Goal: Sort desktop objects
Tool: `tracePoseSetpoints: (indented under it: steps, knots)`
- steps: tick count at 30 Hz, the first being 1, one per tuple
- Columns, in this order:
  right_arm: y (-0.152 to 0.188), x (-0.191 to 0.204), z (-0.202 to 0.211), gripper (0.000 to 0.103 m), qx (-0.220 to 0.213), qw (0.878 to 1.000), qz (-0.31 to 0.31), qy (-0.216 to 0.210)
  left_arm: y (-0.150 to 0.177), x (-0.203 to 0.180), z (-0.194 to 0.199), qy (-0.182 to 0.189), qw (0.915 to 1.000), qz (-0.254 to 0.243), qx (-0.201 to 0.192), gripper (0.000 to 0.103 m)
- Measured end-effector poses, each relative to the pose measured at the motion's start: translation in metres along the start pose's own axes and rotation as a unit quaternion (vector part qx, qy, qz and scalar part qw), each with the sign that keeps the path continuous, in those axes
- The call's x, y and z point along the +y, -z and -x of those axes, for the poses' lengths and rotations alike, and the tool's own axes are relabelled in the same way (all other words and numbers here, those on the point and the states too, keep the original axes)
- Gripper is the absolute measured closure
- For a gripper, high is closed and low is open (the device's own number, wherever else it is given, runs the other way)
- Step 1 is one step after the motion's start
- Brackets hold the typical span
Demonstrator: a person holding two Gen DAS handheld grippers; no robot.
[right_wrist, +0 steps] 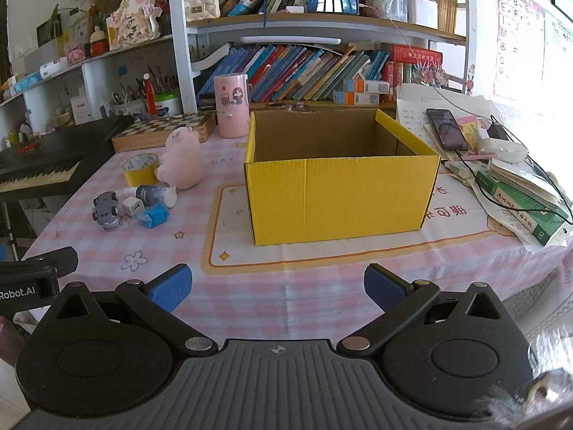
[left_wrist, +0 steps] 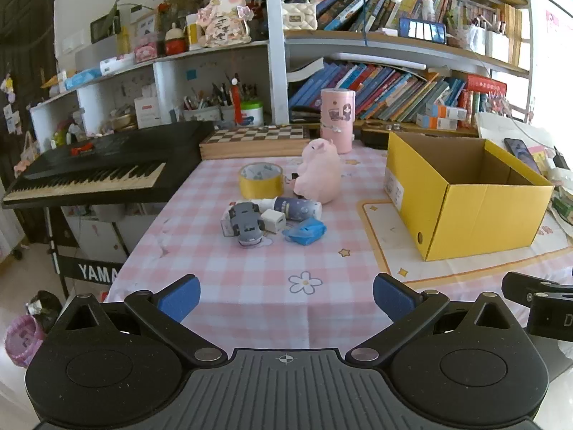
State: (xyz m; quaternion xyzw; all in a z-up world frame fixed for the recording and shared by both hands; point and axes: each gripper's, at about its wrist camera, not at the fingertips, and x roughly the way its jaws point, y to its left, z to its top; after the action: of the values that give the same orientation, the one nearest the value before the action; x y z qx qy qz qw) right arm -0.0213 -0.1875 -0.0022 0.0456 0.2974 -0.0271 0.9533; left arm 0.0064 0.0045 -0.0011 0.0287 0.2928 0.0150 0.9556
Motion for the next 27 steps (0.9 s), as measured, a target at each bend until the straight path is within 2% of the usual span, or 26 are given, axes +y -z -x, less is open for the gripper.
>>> tracePoseSetpoints:
  steps: [27]
  knots:
    - [0.0035,0.0057,-0.0021,0.000,0.002,1.000,0.009,-0.001,0.0023,-0.0010,0.0041,0.000,0.9998,-0.018,-0.007,0.000]
